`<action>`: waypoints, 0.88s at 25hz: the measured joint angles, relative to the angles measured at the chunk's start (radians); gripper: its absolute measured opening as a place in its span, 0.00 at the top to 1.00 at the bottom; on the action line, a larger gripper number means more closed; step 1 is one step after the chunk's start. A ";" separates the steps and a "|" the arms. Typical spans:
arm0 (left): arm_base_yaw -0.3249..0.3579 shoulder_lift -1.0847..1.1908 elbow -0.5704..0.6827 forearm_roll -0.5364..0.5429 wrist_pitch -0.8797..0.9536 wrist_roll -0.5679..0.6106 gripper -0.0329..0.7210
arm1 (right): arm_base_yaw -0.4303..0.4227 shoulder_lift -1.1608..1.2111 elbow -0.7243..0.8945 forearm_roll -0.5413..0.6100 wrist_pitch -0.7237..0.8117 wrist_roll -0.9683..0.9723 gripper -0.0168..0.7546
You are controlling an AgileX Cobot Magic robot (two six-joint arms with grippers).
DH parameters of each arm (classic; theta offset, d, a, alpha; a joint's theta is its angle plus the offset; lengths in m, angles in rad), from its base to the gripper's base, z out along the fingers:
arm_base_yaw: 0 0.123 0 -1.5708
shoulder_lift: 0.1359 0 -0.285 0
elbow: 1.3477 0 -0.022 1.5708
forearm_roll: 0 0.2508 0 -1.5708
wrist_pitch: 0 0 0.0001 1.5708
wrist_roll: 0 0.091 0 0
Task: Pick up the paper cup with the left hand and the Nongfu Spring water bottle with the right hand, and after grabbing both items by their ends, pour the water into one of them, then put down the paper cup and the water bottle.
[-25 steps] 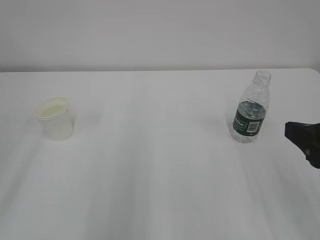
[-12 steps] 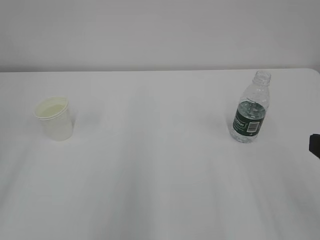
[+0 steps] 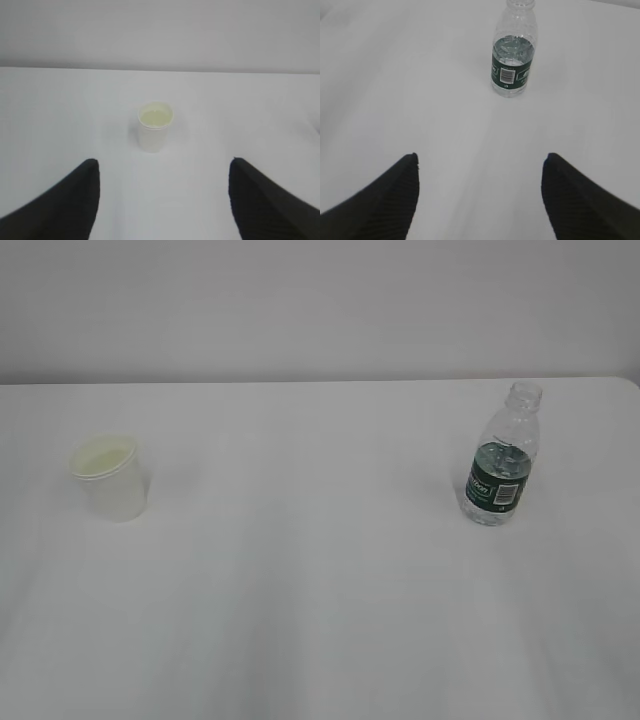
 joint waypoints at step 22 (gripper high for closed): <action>0.000 -0.069 0.000 -0.089 0.280 0.086 0.25 | 0.000 -0.237 -0.021 -0.124 0.310 0.090 0.23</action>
